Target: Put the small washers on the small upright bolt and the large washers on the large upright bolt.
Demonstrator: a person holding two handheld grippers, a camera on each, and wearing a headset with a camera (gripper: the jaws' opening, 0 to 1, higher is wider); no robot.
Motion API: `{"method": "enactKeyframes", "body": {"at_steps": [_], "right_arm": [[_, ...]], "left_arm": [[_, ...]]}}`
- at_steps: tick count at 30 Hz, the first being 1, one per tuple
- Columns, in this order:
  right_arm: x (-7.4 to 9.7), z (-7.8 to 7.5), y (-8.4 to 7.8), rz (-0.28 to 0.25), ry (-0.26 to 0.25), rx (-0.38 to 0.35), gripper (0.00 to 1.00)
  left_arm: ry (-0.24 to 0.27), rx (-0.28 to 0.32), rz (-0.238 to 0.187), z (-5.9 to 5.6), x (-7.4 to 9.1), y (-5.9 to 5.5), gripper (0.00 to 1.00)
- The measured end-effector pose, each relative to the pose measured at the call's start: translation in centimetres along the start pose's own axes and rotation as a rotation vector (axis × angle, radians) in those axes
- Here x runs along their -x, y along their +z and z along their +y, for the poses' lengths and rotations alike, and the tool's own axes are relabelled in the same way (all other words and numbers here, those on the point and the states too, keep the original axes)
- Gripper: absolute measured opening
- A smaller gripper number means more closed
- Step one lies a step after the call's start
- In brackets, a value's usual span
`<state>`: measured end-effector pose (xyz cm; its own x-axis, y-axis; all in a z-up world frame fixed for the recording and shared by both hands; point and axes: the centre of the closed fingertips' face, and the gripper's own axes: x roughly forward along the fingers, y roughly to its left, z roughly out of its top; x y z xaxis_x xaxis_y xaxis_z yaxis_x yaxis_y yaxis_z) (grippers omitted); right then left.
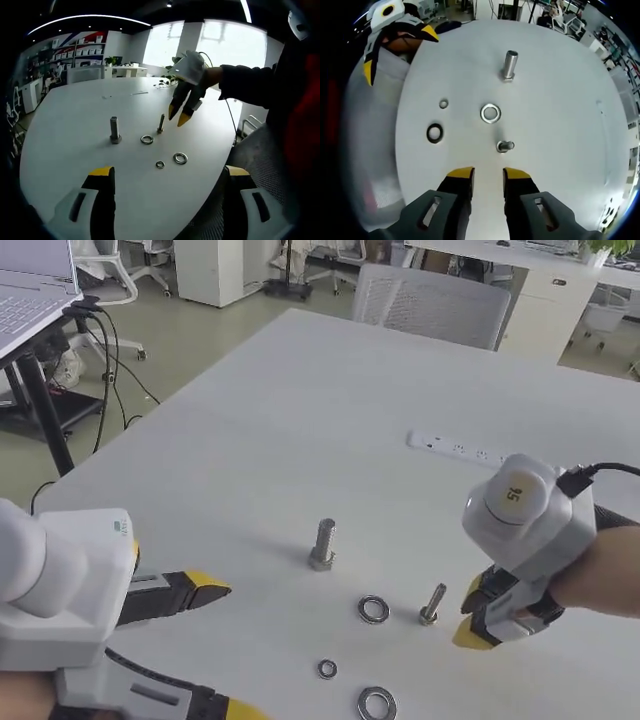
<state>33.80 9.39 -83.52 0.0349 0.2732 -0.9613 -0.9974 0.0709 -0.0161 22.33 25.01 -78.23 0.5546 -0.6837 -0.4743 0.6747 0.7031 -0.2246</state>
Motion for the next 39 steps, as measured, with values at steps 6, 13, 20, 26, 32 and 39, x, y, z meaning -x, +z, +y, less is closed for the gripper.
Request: {"method": "enactKeyframes", "body": {"at_steps": [6, 13, 20, 26, 32, 39], "right_arm": [[0.3, 1.4, 0.1, -0.018, 0.004, -0.001, 0.25], [0.4, 2.7, 0.0, -0.029, 0.005, -0.006, 0.24], [0.6, 4.5, 1.2, -0.045, 0.016, 0.020, 0.24], [0.4, 6.1, 3.4, -0.066, 0.029, 0.069, 0.24], [0.2, 6.7, 5.0, -0.068, 0.035, 0.110, 0.24], [-0.6, 7.6, 6.9, -0.068, 0.046, 0.164, 0.24]], "left_arm": [[0.000, -0.001, -0.001, 0.0, -0.1, 0.0, 0.89], [-0.009, -0.010, 0.008, -0.2, -0.3, -0.2, 0.89], [-0.002, -0.017, -0.001, -0.2, -0.2, -0.1, 0.89], [0.003, -0.021, -0.003, -0.2, -0.2, -0.1, 0.89], [0.002, -0.022, -0.003, -0.3, -0.1, -0.2, 0.89], [0.005, -0.023, -0.007, -0.3, -0.1, -0.3, 0.89]]}}
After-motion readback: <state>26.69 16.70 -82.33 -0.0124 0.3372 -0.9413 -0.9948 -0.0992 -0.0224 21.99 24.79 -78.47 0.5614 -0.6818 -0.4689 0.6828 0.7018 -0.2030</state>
